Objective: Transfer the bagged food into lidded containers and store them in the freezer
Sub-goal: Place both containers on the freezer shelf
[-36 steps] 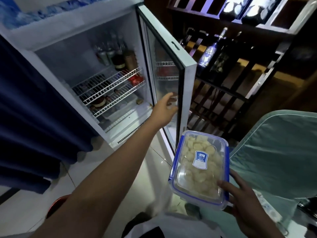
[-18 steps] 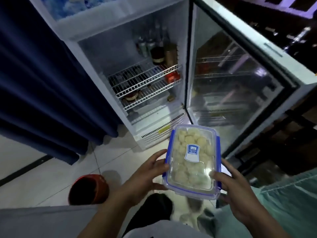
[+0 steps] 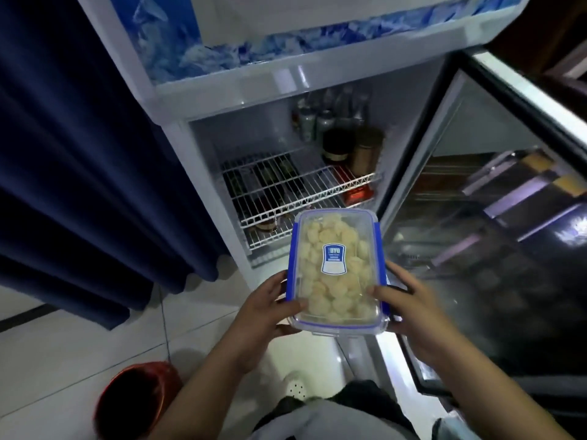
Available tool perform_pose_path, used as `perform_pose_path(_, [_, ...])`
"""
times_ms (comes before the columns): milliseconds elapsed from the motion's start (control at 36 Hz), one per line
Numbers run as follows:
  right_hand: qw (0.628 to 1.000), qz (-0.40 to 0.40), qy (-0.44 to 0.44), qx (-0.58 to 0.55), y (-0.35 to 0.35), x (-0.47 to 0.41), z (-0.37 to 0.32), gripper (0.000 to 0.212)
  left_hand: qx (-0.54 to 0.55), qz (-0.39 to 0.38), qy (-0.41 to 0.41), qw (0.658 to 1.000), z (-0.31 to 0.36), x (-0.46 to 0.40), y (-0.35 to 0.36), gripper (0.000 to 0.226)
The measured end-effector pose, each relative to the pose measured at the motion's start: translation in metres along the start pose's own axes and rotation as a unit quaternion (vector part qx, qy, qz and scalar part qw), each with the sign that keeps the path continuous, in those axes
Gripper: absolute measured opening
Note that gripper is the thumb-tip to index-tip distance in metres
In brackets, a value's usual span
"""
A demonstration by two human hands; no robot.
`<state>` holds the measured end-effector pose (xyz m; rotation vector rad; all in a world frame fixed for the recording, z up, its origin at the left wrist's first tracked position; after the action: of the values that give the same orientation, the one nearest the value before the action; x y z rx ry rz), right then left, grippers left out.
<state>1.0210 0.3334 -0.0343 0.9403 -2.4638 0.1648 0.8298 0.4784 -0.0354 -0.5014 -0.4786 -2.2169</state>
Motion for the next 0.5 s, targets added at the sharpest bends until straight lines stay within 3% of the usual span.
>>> perform_pose_path(389, [0.998,-0.056,0.006,0.005,0.039,-0.134,-0.067,0.073,0.048,0.104,-0.039,0.993,0.046,-0.118,-0.007,0.045])
perform_pose_path(500, [0.997,-0.062,-0.031,0.021,0.047,-0.172,-0.088,0.062,0.064,0.148,-0.057,0.985,0.054,-0.147,0.000,0.044])
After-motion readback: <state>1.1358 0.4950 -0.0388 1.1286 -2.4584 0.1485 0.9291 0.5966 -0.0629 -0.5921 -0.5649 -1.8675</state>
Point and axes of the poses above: each hand's wrist, its own x-axis away from the middle knuckle, its own y-axis out of the palm, z = x × y, the point moved 10 cm from there along -x, towards the middle knuckle, and after that the axes turned 7 degrees about z, right-handed, at the moved point
